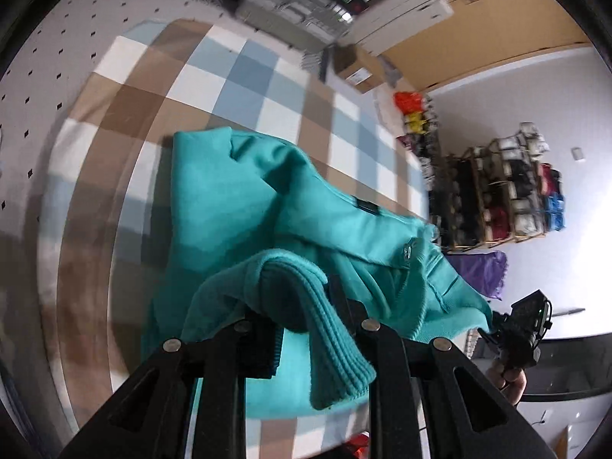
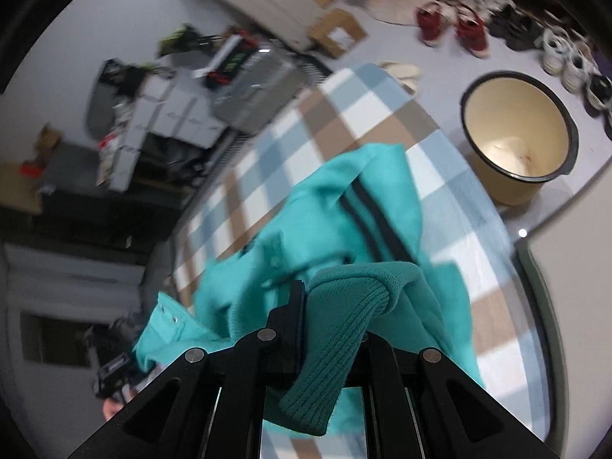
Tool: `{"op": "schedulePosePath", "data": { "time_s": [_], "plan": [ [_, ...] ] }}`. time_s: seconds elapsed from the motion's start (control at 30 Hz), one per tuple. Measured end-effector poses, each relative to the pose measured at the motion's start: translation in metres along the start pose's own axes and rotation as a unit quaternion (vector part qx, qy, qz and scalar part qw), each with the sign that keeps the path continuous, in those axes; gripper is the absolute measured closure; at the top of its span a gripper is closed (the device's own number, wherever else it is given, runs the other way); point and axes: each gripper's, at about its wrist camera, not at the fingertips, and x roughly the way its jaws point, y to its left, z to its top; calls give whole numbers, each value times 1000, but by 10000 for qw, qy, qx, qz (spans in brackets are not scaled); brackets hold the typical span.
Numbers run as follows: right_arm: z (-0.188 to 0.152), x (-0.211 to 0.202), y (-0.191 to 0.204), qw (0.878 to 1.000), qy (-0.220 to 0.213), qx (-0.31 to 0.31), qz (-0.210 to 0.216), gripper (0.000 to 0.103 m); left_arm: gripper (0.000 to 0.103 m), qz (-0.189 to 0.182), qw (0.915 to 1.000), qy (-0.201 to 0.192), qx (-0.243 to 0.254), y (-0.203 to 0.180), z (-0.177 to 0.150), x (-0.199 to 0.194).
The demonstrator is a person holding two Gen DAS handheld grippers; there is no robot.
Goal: Fold large clothes
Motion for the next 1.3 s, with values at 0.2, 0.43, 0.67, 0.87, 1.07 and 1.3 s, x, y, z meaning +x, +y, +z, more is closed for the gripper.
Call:
{"op": "schedulePosePath", "data": {
  "time_s": [0.2, 0.43, 0.67, 0.87, 1.07, 1.3],
  "plan": [
    [47, 66, -23, 9978, 369, 553, -75, 95, 87, -18, 9976, 651, -251, 23, 41, 51],
    [68, 68, -47, 9895, 124, 1068, 964, 62, 68, -673, 9901, 718, -1000, 49, 44, 43],
    [45, -1, -36, 9874, -1530, -205, 336, 11, 15, 57, 9949, -232, -983, 61, 23, -12],
    [5, 40, -23, 9771, -679, -1892, -689, 11, 15, 533, 9973, 153, -491, 77, -18, 15],
    [-24, 87, -51, 9697, -71, -2233, -988, 14, 10, 831, 9956, 300, -323, 93, -45, 56],
    [-42, 77, -67, 9816, 121, -1835, -512, 39, 39, 1340, 9898, 157, 449, 75, -66, 63]
  ]
}}
